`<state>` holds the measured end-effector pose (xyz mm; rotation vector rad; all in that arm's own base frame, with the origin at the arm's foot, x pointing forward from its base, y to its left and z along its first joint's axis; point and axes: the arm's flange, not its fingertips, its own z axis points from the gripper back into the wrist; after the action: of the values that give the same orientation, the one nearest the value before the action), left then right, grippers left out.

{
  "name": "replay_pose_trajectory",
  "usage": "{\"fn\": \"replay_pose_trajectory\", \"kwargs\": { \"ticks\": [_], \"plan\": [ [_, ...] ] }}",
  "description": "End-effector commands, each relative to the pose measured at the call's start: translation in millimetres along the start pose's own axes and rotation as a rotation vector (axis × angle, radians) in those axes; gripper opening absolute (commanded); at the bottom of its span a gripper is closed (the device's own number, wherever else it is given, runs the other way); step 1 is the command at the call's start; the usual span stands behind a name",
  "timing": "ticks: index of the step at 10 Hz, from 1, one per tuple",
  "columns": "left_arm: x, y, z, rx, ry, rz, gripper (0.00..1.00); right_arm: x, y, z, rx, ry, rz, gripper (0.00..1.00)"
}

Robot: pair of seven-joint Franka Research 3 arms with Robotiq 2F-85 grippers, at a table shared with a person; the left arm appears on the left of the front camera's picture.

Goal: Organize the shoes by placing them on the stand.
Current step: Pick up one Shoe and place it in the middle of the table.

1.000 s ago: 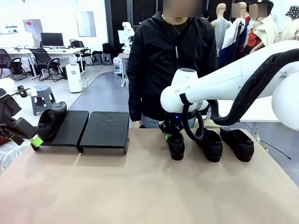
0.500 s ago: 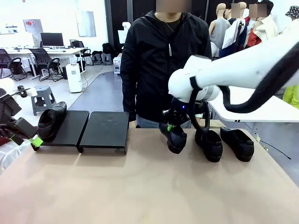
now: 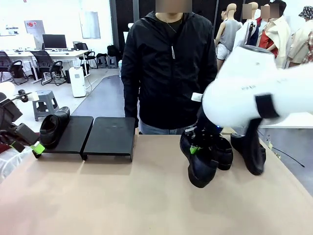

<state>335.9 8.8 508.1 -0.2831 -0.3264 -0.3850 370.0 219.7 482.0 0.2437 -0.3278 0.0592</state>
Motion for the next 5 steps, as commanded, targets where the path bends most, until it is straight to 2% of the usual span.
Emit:
{"fn": "replay_pose_trajectory", "kwargs": {
  "ticks": [1,3,4,5],
  "plan": [
    [-3,0,-3,0.009,-0.006,0.007,1.0,20,5,-12,0.005,0.08,0.006,0.0],
    [-3,0,-3,0.009,-0.006,0.007,1.0,20,5,-12,0.005,0.08,0.006,0.0],
    [-3,0,-3,0.009,-0.006,0.007,1.0,-1,-2,-6,-0.007,0.025,-0.002,0.0],
    [-3,0,-3,0.009,-0.006,0.007,1.0,-4,13,-23,0.004,0.004,0.019,0.0]
  ]
}}
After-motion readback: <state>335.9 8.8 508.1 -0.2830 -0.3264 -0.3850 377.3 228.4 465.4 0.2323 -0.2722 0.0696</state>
